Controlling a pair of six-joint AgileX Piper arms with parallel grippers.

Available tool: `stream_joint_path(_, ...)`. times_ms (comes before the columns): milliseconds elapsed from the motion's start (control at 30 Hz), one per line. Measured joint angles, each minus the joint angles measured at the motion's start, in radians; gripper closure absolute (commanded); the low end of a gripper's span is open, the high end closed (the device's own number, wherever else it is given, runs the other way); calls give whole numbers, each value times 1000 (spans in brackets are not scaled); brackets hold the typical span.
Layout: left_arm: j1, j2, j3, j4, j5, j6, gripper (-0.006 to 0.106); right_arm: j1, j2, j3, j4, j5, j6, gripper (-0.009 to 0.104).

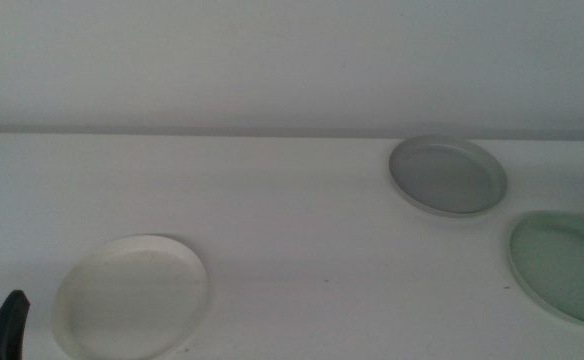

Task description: Stack the three bowls on top of each other.

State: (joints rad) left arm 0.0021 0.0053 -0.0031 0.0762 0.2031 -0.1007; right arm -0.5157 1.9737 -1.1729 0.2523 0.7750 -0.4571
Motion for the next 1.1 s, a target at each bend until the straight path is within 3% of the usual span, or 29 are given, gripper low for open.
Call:
stream_joint_path(367,0,0,0,0,0,0,7,-2,-4,-1,30,47,-62,97)
stream_joint_path(667,0,0,0,0,0,0,7,-2,-122,44,195,193,-212,97)
stream_joint_path(933,0,0,0,0,0,0,7,-2,-321,230,322,184,-297,97)
stream_joint_path(1033,0,0,0,0,0,0,7,38,-382,235,414,174,-308,97)
stream_joint_path(1100,0,0,0,0,0,0,7,111,-398,210,432,169,-294,97)
